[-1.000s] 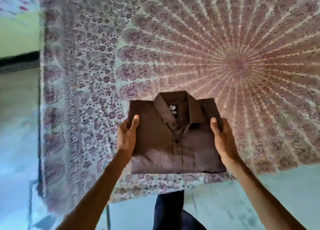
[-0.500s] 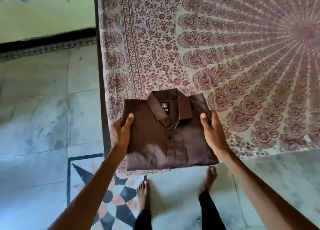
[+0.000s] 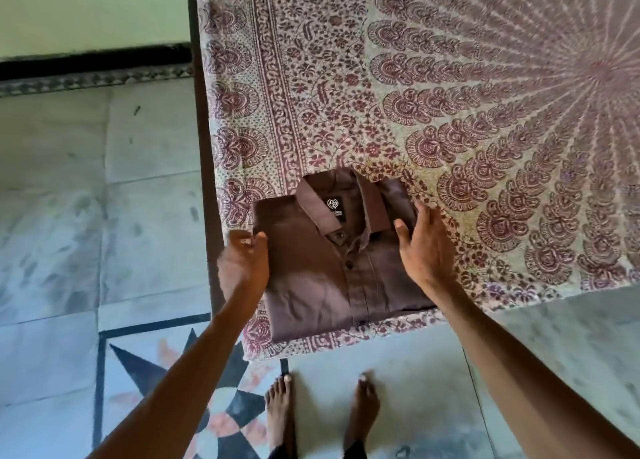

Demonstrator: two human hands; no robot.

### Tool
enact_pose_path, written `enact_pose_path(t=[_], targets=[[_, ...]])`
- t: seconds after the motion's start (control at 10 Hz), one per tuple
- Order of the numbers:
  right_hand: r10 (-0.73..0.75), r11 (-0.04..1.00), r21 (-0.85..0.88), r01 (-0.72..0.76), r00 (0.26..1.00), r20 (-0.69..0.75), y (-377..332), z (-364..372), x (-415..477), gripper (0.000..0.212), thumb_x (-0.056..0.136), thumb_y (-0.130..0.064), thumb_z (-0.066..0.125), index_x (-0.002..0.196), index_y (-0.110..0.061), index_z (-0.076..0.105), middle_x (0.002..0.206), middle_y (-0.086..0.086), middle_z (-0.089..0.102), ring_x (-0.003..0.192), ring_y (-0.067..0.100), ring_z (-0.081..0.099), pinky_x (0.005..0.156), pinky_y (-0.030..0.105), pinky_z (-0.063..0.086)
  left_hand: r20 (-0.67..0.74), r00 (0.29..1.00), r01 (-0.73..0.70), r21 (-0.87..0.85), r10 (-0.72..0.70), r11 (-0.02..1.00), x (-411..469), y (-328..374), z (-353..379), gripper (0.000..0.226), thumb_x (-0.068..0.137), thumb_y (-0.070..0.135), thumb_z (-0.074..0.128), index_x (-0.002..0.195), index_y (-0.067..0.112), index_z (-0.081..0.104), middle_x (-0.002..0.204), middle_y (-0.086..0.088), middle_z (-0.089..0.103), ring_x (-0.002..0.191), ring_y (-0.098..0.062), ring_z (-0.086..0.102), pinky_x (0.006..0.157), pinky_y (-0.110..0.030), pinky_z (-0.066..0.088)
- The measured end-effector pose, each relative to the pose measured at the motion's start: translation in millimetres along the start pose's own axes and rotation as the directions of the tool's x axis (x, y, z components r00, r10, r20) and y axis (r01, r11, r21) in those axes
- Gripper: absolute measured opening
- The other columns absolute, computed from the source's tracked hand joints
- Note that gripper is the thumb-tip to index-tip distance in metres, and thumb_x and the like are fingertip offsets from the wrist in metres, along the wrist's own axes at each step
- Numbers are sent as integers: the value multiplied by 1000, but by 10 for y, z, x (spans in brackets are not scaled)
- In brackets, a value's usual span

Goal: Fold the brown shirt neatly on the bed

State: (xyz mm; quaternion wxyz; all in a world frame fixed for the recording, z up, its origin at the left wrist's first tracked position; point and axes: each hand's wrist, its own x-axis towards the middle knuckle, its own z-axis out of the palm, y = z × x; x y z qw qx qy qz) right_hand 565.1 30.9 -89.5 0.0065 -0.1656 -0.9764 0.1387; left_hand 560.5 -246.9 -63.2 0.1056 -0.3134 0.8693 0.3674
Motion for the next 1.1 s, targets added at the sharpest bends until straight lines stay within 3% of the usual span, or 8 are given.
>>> enact_pose_path(t=[0.1, 0.2, 0.3, 0.4, 0.5, 0.7, 0.9, 1.1], targets=[[-65, 998, -37, 59, 977, -204, -148, -130, -16, 51, 96, -38, 48, 139, -12, 41, 132, 12, 49, 114, 26, 50, 90, 37, 45, -219, 953, -173, 167, 208, 971, -88, 18, -16, 54, 91, 39, 52, 133, 6, 41, 134, -22, 44, 120, -40, 46, 98, -50, 40], [-240, 969, 15, 245, 957, -161, -229, -47, 108, 53, 102, -42, 32, 144, -12, 41, 150, 10, 40, 138, 27, 36, 113, 40, 32, -90, 819, -520, 301, 567, 799, -220, 82, 173, 58, 93, 44, 47, 139, 9, 40, 144, -16, 40, 132, -33, 39, 108, -50, 35], [-331, 943, 4, 333, 933, 142, -160, 184, 273, 65, 100, -55, 8, 152, -19, 24, 161, 3, 17, 149, 27, 12, 118, 47, 23, 153, 756, -634, 412, 636, 654, -192, 0, 517, 76, 94, 61, 32, 152, 13, 18, 161, -8, 12, 149, -23, 7, 121, -45, 12], [-343, 931, -49, 363, 910, 232, 40, 357, 353, 70, 96, -58, -5, 154, -24, 16, 162, -1, 11, 150, 24, 5, 116, 50, 21, 167, 792, -592, 450, 588, 669, -13, -123, 687, 83, 92, 67, 28, 153, 14, 8, 162, -7, 3, 150, -21, -2, 122, -43, 8], [-347, 931, -31, 365, 905, 246, 106, 358, 387, 66, 97, -57, -1, 154, -28, 13, 163, -2, 8, 150, 25, 1, 118, 54, 14, 166, 801, -580, 453, 575, 677, 55, -116, 737, 83, 92, 67, 29, 154, 15, 6, 162, -7, 2, 150, -21, -4, 122, -41, 4], [-164, 982, -93, 165, 986, 15, 5, 40, -111, 60, 101, -52, 21, 150, -20, 30, 162, 3, 15, 150, 25, 7, 119, 53, 12, 101, 816, -553, 424, 570, 717, -337, -82, 581, 77, 94, 59, 34, 153, 14, 12, 162, -8, 3, 150, -22, -3, 122, -44, 6], [-292, 930, -155, 334, 926, 239, 37, 108, -810, 75, 92, -70, 24, 154, -27, 19, 163, 6, 5, 150, 27, 2, 117, 56, 12, 184, 837, -531, 498, 515, 685, -762, -338, 721, 91, 86, 72, 36, 153, 16, 11, 162, -7, 2, 150, -22, -1, 121, -46, 6], [-258, 940, -154, 306, 928, 268, 87, 110, -764, 69, 95, -66, 24, 153, -29, 18, 162, 7, 11, 149, 29, 10, 117, 55, 15, 187, 837, -533, 497, 515, 685, -719, -318, 690, 92, 83, 71, 40, 153, 17, 14, 162, -7, 6, 150, -24, 3, 121, -46, 4]])
